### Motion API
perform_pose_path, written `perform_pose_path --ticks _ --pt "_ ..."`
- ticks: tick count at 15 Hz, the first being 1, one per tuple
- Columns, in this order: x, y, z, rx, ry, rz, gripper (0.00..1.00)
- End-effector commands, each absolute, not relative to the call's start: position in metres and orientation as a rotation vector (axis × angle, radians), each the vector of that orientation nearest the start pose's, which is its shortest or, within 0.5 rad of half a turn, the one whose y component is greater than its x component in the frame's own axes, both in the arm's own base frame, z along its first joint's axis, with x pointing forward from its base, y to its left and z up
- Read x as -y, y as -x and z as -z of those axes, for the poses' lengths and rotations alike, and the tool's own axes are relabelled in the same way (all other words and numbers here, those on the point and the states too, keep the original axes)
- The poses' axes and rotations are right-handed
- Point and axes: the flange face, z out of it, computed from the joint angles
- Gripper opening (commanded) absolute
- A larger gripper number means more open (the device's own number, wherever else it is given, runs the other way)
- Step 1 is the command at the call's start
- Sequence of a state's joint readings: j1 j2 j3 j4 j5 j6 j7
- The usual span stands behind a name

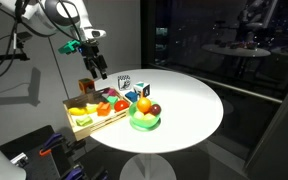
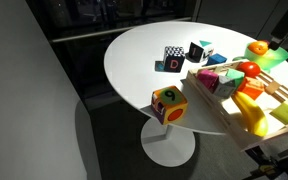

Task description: Remove the pink block from the box.

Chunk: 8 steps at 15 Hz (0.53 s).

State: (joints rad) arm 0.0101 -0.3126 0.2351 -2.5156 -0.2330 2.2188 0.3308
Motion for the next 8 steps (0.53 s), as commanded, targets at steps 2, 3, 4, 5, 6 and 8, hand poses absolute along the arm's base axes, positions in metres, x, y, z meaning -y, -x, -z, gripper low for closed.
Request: perform_pose_path --ticks 2,3,4,5,6,8 --pt "-0.106 -0.444 -0.38 0.134 3.326 0.062 1.0" --pt "-0.11 -0.449 -0.374 0.157 3.314 0.037 1.0" --pt "-0.113 -0.454 -0.368 0.167 3.302 0.014 1.0" --pt "-0.116 -0.459 -0.363 0.184 3.287 -0.001 1.0" --pt "-0.12 -0.465 -0.358 0.203 3.271 -0.015 1.0" --pt "-0.128 -0.476 -0.347 0.233 3.25 -0.028 1.0"
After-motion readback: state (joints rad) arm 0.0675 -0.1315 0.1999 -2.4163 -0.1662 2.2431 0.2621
